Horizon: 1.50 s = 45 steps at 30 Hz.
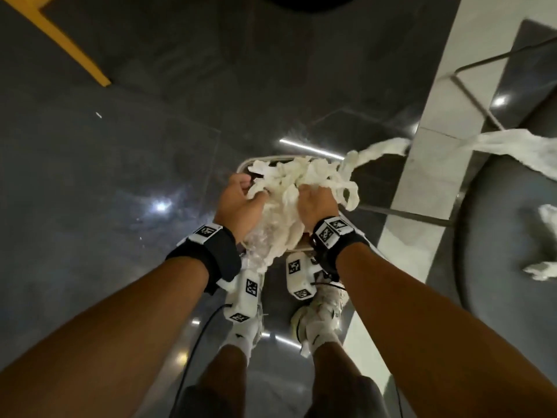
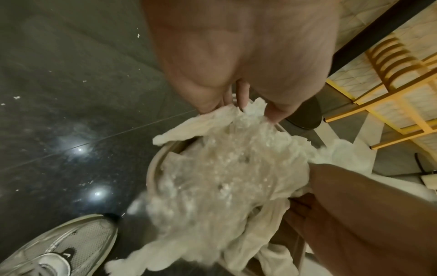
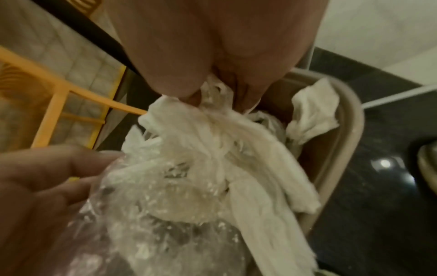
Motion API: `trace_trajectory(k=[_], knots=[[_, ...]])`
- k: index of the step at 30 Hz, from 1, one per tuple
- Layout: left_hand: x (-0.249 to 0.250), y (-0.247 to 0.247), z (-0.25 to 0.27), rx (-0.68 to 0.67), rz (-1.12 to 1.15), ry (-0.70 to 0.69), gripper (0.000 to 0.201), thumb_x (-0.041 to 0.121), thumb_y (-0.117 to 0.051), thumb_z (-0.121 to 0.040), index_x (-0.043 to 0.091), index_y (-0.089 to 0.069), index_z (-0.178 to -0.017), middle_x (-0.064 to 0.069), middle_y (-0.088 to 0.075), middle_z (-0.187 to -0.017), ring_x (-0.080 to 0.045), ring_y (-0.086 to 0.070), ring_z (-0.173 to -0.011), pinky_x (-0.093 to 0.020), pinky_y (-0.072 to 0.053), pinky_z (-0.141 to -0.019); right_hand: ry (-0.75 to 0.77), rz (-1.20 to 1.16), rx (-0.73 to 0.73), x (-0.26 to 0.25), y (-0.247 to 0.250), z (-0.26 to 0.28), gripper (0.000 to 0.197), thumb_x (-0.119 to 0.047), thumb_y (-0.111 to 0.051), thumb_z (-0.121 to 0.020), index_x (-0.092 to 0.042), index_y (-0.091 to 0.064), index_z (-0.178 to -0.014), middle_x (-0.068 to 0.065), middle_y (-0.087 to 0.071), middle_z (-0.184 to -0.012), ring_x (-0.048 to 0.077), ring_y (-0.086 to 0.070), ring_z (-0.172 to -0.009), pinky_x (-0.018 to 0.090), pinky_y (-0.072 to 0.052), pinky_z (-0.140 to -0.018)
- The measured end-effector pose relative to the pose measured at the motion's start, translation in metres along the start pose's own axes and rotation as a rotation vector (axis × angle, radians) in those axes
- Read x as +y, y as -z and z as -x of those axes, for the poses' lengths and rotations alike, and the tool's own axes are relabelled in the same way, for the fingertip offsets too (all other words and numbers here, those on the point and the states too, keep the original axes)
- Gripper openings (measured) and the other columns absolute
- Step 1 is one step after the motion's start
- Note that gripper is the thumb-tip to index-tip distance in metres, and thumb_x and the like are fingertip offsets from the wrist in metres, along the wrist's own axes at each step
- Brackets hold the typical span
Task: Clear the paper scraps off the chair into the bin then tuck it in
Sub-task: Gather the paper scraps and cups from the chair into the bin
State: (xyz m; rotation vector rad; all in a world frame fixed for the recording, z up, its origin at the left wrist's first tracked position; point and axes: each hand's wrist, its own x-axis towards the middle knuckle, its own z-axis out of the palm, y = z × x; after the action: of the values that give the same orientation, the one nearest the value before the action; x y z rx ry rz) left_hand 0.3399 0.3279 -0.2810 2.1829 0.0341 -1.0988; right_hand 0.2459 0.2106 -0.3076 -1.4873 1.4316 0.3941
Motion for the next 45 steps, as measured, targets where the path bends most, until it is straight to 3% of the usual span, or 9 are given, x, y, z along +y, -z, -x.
trace_trajectory(k=[7,11,14,17,23,29,33,39,45], knots=[[-0.001,0.009,-0.004,0.030,-0.149,-0.197,0.044,-0.001,-0.053,-0.088,0.019,-0.056,-0.127,-0.001,-0.055,-0.130,-0.012,-0.055,-0.113,0.000,-0.038,-0.081,0.378,0.277,0.031,0.006,0.024,0.030,0.074,-0.026,-0.061,-0.088,-0.021,-0.022,-0.151,0.007,-0.022,-0.156,0.032,-0.053,-0.126,0.038,-0.050,-0.101],[-0.004,0.011,-0.022,0.122,-0.252,-0.163,0.055,0.002,-0.060,-0.087,0.017,-0.045,-0.138,-0.008,-0.042,-0.142,-0.023,-0.048,-0.125,-0.029,-0.043,-0.104,0.660,0.823,-0.305,0.009,0.004,0.027,0.077,-0.033,-0.060,-0.092,-0.035,-0.015,-0.154,0.004,-0.009,-0.163,0.034,-0.032,-0.145,0.053,-0.041,-0.110],[-0.020,0.010,-0.044,-0.016,-0.373,-0.028,0.040,0.018,-0.050,-0.097,0.006,-0.044,-0.136,-0.021,-0.056,-0.135,-0.037,-0.057,-0.121,-0.043,-0.047,-0.098,0.557,0.962,-0.399,0.015,-0.030,-0.014,0.071,-0.028,-0.056,-0.094,-0.030,-0.019,-0.154,0.007,-0.014,-0.164,0.036,-0.021,-0.150,0.056,-0.028,-0.119],[-0.038,0.008,-0.055,-0.050,-0.470,-0.087,0.033,0.028,-0.042,-0.102,0.003,-0.050,-0.123,-0.026,-0.064,-0.119,-0.044,-0.059,-0.112,-0.043,-0.044,-0.088,0.560,0.973,-0.345,0.012,-0.063,-0.047,0.067,-0.042,-0.051,-0.094,-0.031,-0.022,-0.153,0.004,-0.026,-0.162,0.032,-0.024,-0.150,0.052,-0.021,-0.122],[-0.063,0.011,-0.061,-0.006,-0.349,-0.217,0.024,0.030,-0.039,-0.102,0.014,-0.055,-0.096,-0.012,-0.064,-0.086,-0.036,-0.063,-0.086,-0.037,-0.044,-0.071,0.481,1.196,-0.490,-0.001,-0.071,-0.070,0.091,-0.035,-0.058,-0.094,-0.032,0.008,-0.156,-0.010,0.017,-0.162,0.025,0.010,-0.153,0.049,-0.007,-0.125],[-0.052,0.039,-0.063,0.069,-0.330,-0.084,0.031,0.021,-0.037,-0.102,-0.001,-0.056,-0.115,-0.027,-0.064,-0.118,-0.044,-0.059,-0.110,-0.044,-0.046,-0.089,0.699,1.100,-0.370,-0.039,-0.071,-0.047,0.078,-0.048,-0.052,-0.088,-0.036,-0.013,-0.155,-0.003,-0.012,-0.166,0.028,-0.017,-0.152,0.050,-0.018,-0.123],[-0.043,0.073,-0.068,0.136,-0.273,0.040,0.035,0.020,-0.036,-0.103,-0.002,-0.053,-0.124,-0.029,-0.060,-0.127,-0.045,-0.056,-0.118,-0.044,-0.045,-0.094,0.749,0.925,-0.379,-0.073,-0.036,-0.028,0.076,-0.027,-0.061,-0.089,-0.028,-0.023,-0.154,0.002,-0.008,-0.165,0.027,-0.022,-0.149,0.050,-0.023,-0.122],[-0.056,0.099,-0.096,0.274,-0.225,0.083,0.034,0.022,-0.040,-0.100,-0.002,-0.055,-0.120,-0.029,-0.060,-0.125,-0.047,-0.057,-0.117,-0.049,-0.046,-0.094,0.489,0.497,0.133,-0.042,0.021,-0.088,0.048,-0.001,-0.052,-0.088,-0.021,-0.055,-0.132,0.007,-0.049,-0.136,0.028,-0.057,-0.120,0.036,-0.047,-0.103],[-0.073,0.099,-0.116,0.399,-0.149,0.014,0.029,0.022,-0.042,-0.101,0.005,-0.057,-0.118,-0.022,-0.064,-0.122,-0.038,-0.059,-0.112,-0.033,-0.038,-0.082,0.255,0.950,-0.189,0.051,-0.025,-0.176,0.065,-0.023,-0.062,-0.086,-0.036,-0.037,-0.145,0.010,-0.035,-0.155,0.034,-0.046,-0.137,0.042,-0.043,-0.109]])
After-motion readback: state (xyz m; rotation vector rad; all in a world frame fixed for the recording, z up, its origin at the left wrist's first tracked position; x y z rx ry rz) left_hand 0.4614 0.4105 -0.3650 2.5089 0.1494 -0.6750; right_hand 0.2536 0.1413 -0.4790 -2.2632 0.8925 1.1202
